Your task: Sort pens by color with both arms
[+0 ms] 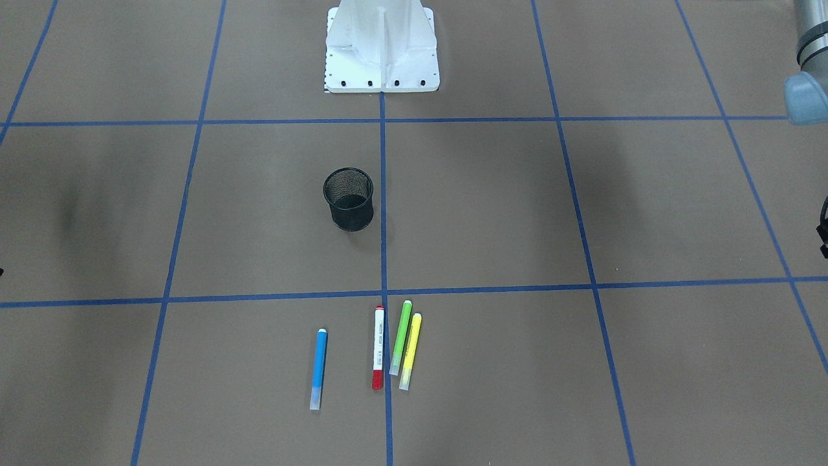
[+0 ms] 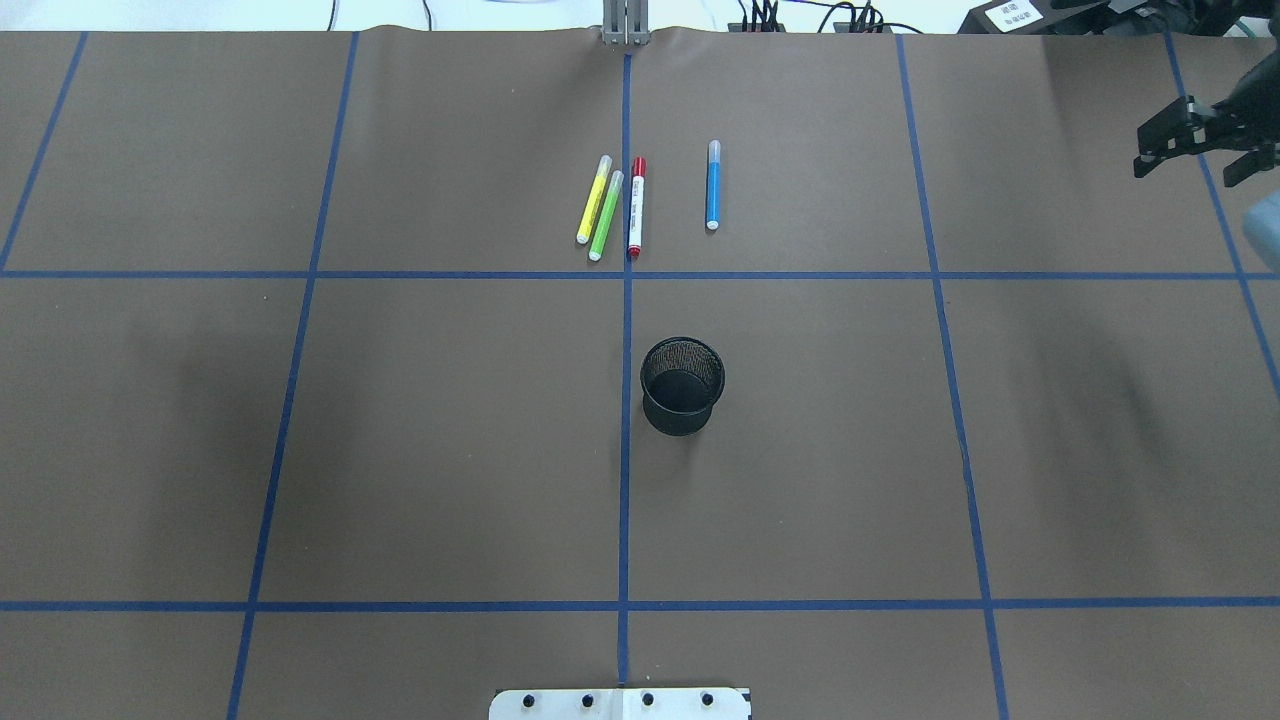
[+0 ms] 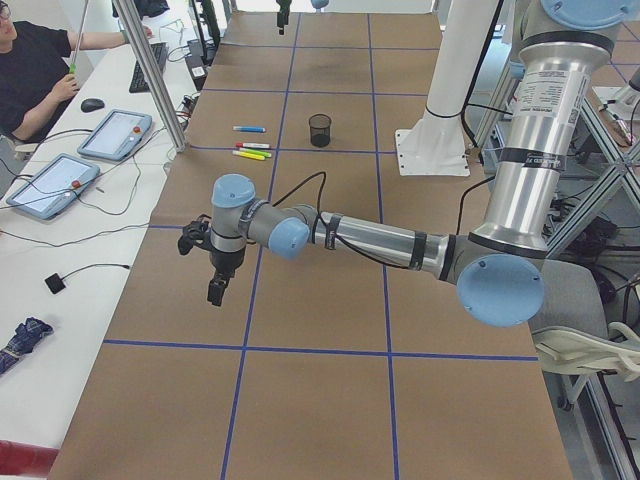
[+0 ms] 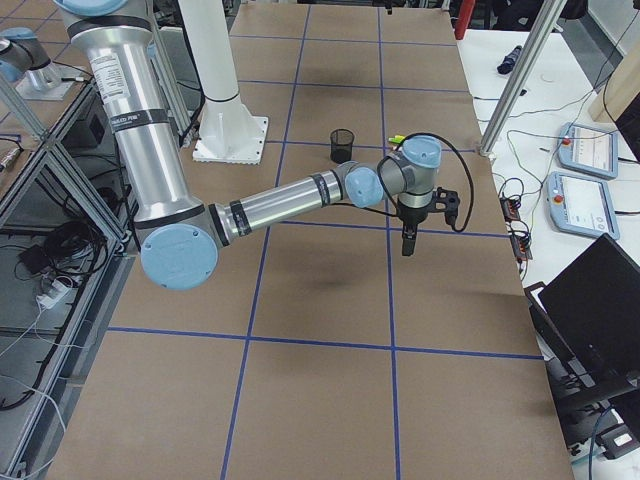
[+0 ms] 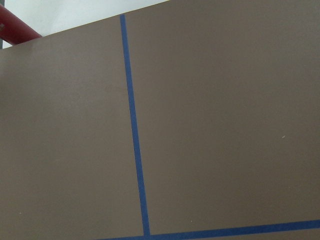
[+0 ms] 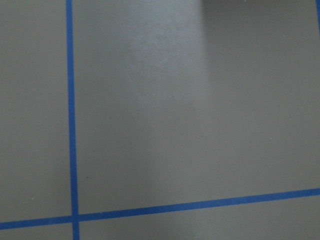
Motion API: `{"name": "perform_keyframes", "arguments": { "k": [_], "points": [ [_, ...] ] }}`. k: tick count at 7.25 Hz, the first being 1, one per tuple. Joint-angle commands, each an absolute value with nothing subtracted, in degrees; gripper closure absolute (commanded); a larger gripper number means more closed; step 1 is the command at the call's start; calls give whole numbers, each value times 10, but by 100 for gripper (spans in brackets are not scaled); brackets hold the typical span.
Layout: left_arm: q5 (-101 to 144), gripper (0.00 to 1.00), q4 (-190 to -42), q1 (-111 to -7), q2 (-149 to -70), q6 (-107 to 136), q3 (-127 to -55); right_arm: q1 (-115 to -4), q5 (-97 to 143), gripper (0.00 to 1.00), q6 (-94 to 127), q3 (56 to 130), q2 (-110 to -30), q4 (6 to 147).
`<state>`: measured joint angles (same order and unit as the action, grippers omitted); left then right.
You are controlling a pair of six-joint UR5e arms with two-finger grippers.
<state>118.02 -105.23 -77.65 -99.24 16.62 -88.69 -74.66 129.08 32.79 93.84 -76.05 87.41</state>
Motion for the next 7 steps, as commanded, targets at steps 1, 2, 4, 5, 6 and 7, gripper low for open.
{"name": "perform_keyframes", "arguments": {
  "k": [1,2,4,5,6,7],
  "points": [
    [1251,0,-1047,-817,-980,103,-861,-835,1382,0,220,895,-789,880],
    [1314,0,-1034,-857,-979,22,-838,-860,1403,0,175,869,-794,881],
    [1327,0,-1026,-879,-948,8,-830,-890,1404,0,123,869,-815,882],
    [1330,0,-1009,-908,-947,1,-831,-894,1404,0,120,870,-816,882],
    [1329,0,-980,-914,-949,-41,-833,-894,1404,0,113,870,-822,882],
    [1327,0,-944,-915,-961,-51,-833,-896,1404,0,103,874,-821,898]
  ]
}}
